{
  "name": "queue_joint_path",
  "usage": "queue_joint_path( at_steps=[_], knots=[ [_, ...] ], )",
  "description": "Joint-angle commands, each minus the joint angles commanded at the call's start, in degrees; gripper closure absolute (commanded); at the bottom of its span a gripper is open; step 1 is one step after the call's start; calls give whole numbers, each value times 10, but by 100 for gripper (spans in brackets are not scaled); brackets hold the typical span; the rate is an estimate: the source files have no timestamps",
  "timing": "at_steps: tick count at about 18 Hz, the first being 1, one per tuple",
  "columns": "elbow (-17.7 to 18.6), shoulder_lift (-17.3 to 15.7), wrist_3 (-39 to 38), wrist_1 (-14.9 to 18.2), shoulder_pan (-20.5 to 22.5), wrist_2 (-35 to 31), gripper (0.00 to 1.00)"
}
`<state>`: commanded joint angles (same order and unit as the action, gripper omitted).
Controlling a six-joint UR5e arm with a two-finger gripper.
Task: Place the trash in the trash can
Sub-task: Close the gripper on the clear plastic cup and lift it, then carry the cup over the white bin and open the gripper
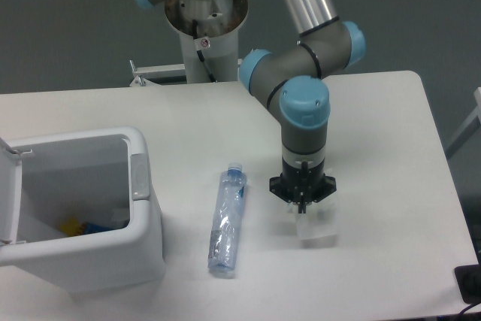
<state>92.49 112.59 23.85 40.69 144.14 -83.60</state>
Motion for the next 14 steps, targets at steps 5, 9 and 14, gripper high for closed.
queue_joint_path(
  at_steps=[5, 9, 14],
  knots=[
    [-90, -14, -189, 0, -7, 72, 100],
    [-104, -75, -248, 1, -36, 130, 100],
    [-97, -136, -257, 1, -147, 133, 100]
  ],
)
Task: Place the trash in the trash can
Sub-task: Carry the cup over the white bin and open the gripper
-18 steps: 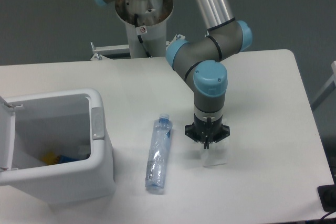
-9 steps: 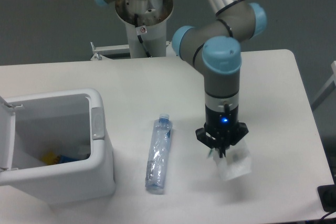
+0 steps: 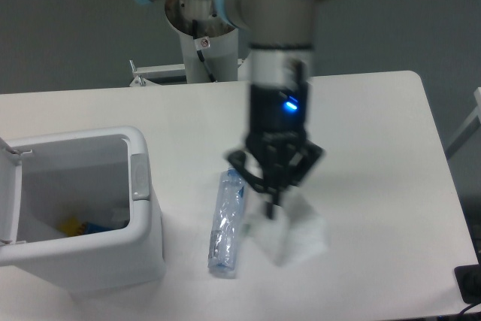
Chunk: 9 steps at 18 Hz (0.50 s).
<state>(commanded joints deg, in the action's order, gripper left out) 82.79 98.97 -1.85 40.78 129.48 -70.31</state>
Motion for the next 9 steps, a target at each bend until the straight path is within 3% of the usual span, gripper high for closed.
queue_joint_path(
  at_steps=[3, 6, 9],
  knots=[
    [27, -10, -9, 0, -83, -3, 100],
    [43, -9, -9, -2, -128, -4, 100],
    [69, -9, -8, -2, -145, -2, 100]
  ],
)
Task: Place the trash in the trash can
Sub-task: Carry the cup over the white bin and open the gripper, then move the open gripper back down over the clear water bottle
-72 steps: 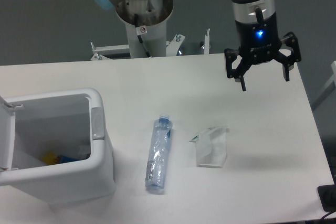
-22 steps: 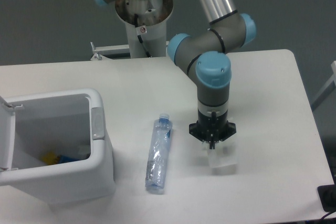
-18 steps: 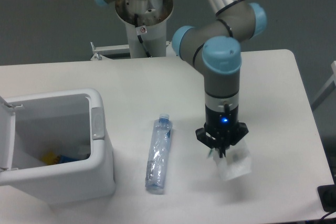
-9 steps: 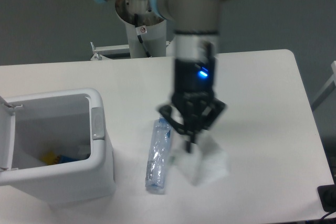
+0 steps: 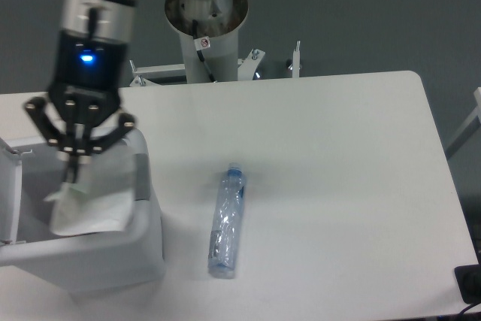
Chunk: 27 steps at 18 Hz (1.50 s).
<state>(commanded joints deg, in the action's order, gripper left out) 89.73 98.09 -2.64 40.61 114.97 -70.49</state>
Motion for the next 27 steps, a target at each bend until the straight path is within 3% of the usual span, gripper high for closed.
queue_joint_path(
  at_steps=[2, 3, 5, 6, 8, 11, 16, 18, 21, 25, 27],
  knots=[
    [9, 0, 3, -2, -5, 0, 88],
    [17, 1, 5, -2, -6, 0, 69],
    [17, -7, 4, 0, -5, -2, 20],
    [12, -11, 1, 0, -4, -1, 2],
    [2, -13, -22, 2, 2, -1, 0],
    [7, -42, -32, 3, 38, -2, 0],
    [33, -47, -32, 3, 194, 1, 0],
    [41, -38, -27, 3, 235, 5, 0],
    [42, 34, 73, 6, 278, 6, 0],
    [47, 123, 211, 6, 280, -2, 0],
    [49, 141, 254, 5, 276, -2, 0]
  ],
)
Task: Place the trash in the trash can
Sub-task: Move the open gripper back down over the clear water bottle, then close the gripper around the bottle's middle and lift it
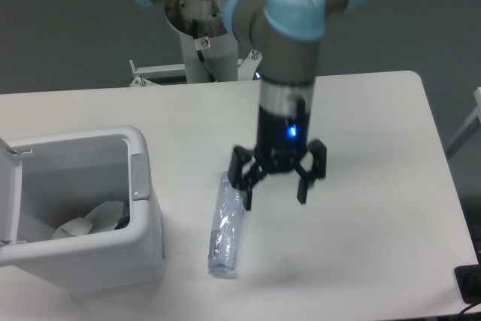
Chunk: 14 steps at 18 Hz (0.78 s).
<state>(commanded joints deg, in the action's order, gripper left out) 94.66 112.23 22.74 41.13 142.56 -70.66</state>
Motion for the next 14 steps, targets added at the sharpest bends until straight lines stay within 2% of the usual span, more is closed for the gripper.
queue_joint_path(
  at_steps=[2, 5, 12, 14],
  knots=[
    [20, 32, 26, 2, -22, -5, 0],
    [26, 69, 31, -3, -60, -65, 0],
    [28, 70, 30, -3, -78, -63, 0],
    [23, 82, 28, -2, -87, -67, 0]
  ],
)
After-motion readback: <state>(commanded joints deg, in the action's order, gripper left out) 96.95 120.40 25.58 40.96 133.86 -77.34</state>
